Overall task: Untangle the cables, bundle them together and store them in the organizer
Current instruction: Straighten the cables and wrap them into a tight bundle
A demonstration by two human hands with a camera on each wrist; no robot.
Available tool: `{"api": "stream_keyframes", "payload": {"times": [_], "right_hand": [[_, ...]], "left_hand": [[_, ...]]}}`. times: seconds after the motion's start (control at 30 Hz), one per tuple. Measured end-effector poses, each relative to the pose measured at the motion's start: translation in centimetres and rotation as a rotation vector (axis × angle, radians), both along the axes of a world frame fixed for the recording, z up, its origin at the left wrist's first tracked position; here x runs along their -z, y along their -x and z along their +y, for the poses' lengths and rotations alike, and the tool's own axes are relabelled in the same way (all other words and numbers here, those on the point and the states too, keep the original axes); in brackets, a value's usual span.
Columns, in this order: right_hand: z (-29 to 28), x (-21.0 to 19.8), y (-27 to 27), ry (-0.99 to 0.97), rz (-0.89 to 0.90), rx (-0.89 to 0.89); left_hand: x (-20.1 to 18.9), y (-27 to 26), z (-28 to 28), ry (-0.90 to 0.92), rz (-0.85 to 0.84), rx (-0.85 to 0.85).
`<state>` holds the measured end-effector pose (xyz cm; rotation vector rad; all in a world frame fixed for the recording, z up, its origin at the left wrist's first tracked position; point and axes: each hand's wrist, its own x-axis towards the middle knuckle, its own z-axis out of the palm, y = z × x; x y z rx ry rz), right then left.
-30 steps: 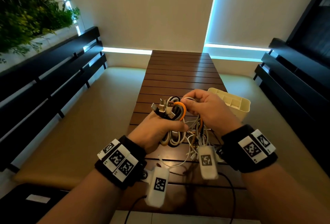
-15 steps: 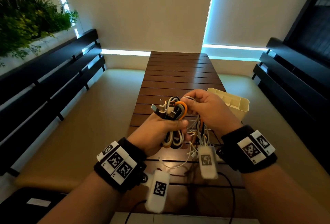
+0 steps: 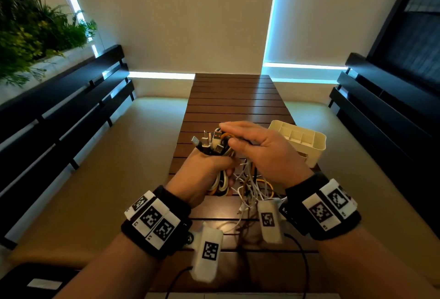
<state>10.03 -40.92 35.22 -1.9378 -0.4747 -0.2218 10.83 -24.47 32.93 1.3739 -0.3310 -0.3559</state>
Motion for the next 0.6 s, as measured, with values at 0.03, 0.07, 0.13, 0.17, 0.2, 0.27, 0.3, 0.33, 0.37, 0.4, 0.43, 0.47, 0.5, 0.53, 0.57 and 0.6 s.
{"api": "stream_keyframes", "payload": {"times": [0.03,0.07,0.13,0.17,0.2,0.27,0.3,0.33,0.37,0.4,0.43,0.47,0.5,0.53,0.57,0.6], "right_hand": [[0.1,0.1,0.0,-0.017,-0.001,0.016],[0.2,0.1,0.1,-0.027,-0.009,0.03],[0.4,0.2,0.2,-0.035,-0.021,0.04],[0.4,0.1,0.2,-0.048,-0.014,0.035],[0.5,0.1,0.2,-0.064,-0.001,0.031],[0.7,0.0,0.2,-0.085,0.017,0.03],[0.7,-0.1,0.2,-0.088,0.026,0.028],[0.6,-0.3,0.2,-0.086,0.034,0.02],[0.5,-0.5,0.3,-0.089,0.036,0.006],[0.4,-0.7,0.3,-0.108,0.041,-0.01],[0.4,-0.9,0.3,-0.146,0.054,-0.026],[0.5,-1.2,0.4,-0.186,0.075,-0.037],[0.8,-1.3,0.4,-0.197,0.089,-0.041],[1.2,-1.4,0.4,-0.176,0.09,-0.039],[1.5,-1.4,0.4,-0.129,0.079,-0.027],[1.8,-1.3,0.4,-0.077,0.064,-0.016]], "left_hand": [[-0.1,0.0,0.1,0.017,0.001,0.019],[-0.2,0.1,0.3,0.039,0.008,0.042],[-0.4,0.1,0.4,0.074,0.025,0.082],[-0.4,0.1,0.4,0.078,0.034,0.09],[-0.3,0.1,0.5,0.076,0.045,0.092],[-0.1,0.0,0.6,0.071,0.055,0.076],[0.0,-0.1,0.7,0.061,0.049,0.069],[0.1,-0.1,0.8,0.042,0.04,0.062],[0.0,-0.2,0.9,0.018,0.029,0.055],[-0.1,-0.2,1.0,-0.001,0.018,0.052],[-0.3,-0.3,1.2,-0.01,0.007,0.059],[-0.4,-0.4,1.3,-0.014,-0.004,0.075],[-0.6,-0.4,1.5,-0.015,-0.012,0.093],[-0.7,-0.4,1.6,-0.015,-0.015,0.109],[-0.8,-0.4,1.7,-0.009,-0.013,0.119],[-0.8,-0.3,1.8,-0.001,-0.008,0.122]]}}
